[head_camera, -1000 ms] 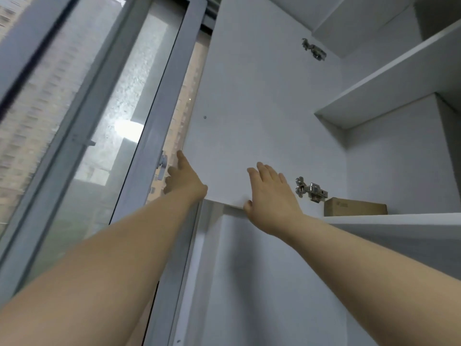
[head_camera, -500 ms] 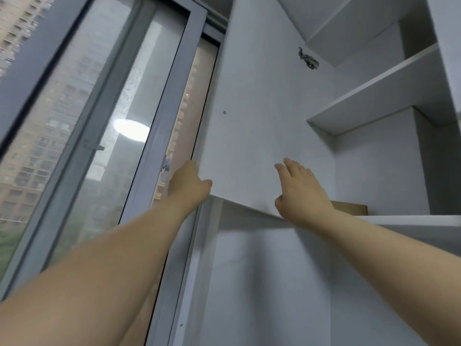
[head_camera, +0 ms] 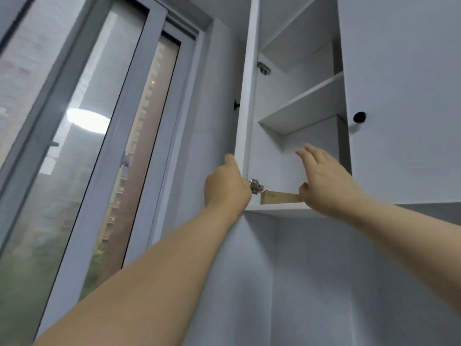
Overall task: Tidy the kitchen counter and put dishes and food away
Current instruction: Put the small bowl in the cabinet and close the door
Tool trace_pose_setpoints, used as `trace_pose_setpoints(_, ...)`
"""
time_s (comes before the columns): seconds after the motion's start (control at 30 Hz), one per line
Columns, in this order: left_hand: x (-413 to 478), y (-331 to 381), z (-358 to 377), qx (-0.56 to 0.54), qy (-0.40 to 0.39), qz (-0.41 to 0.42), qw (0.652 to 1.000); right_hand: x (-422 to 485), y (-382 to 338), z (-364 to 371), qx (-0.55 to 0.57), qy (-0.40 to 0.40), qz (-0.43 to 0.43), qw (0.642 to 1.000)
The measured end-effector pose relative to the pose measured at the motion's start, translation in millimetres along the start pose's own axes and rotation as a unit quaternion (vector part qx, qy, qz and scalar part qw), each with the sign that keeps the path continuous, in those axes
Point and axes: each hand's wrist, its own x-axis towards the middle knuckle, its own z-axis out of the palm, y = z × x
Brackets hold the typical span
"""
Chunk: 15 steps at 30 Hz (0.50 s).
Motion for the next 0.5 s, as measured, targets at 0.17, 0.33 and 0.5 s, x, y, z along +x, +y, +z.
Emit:
trace_pose_setpoints(0.17,-12,33,27,0.023,0.021,-0.007,0.999,-20,37,-21,-0.026,-0.013,0.011,1.0)
trace_pose_setpoints(0.33,-27,48,63,-0.12,0.006,0.013,0.993,-25,67,-36,-0.072,-0.024,0.001,0.997)
trace_pose_setpoints(0.5,-49,64,110,-0.17,-0.144,0.101,0.969,-24,87,-43,-0.145,-0.059,-0.051,0.986)
